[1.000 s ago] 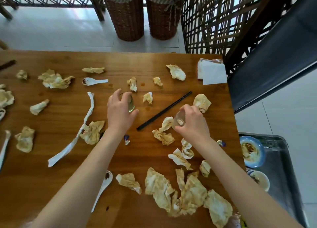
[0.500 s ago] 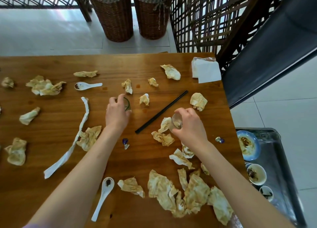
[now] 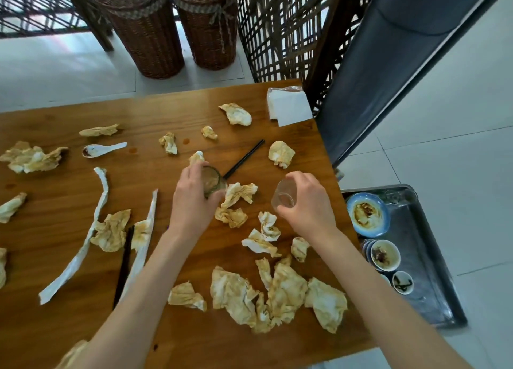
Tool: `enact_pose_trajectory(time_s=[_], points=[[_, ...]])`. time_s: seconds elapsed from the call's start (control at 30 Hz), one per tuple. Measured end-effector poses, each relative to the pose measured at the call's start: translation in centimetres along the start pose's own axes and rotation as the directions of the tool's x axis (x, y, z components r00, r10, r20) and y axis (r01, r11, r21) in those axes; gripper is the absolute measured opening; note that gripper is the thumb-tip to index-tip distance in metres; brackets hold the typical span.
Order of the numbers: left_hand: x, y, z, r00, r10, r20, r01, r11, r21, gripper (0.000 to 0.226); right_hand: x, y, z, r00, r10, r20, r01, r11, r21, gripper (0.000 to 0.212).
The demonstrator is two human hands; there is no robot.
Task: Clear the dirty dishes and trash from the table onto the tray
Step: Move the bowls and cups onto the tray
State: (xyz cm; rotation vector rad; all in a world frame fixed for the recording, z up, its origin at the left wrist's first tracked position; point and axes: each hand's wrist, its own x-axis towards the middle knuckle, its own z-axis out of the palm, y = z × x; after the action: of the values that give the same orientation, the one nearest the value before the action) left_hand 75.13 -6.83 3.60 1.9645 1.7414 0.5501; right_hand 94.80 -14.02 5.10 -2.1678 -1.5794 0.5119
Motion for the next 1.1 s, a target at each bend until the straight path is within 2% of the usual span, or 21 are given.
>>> enact_pose_trajectory(time_s=[0.17,0.3,0.7,0.87,1.1], points=[[-2.1,6.4,2.3,0.99,0.108,0.087,-0.102,0.992,-0.073,0.061,-1.8,5.1,-3.9,0.998,0.045,-0.05,-0.045,0.999,-0.009,0.058],[-4.0,12.3,5.3,0.983,0.134,0.125,-0.121,0.987,-0.108,0.059,-3.3,10.5,-7.3,0.992,0.096,-0.083,-0.096,0.995,0.006,0.058],[-10.1,28.2,20.7,0.991,0.113,0.077,-0.099,0.982,-0.164,0.057,-4.9,30.4,-16.2,0.995,0.098,0.02,-0.099,0.995,0.033,0.048],[-11.6,31.7,26.8,0.987,0.102,0.124,-0.079,0.98,-0.183,0.059,-4.7,36.7,-17.5,0.992,0.122,0.009,-0.122,0.992,0.006,0.051],[-12.9,33.2,32.8,0.991,0.055,0.12,-0.035,0.986,-0.163,0.059,-5.3,42.7,-16.4,0.982,0.191,0.002,-0.191,0.982,-0.004,0.049]])
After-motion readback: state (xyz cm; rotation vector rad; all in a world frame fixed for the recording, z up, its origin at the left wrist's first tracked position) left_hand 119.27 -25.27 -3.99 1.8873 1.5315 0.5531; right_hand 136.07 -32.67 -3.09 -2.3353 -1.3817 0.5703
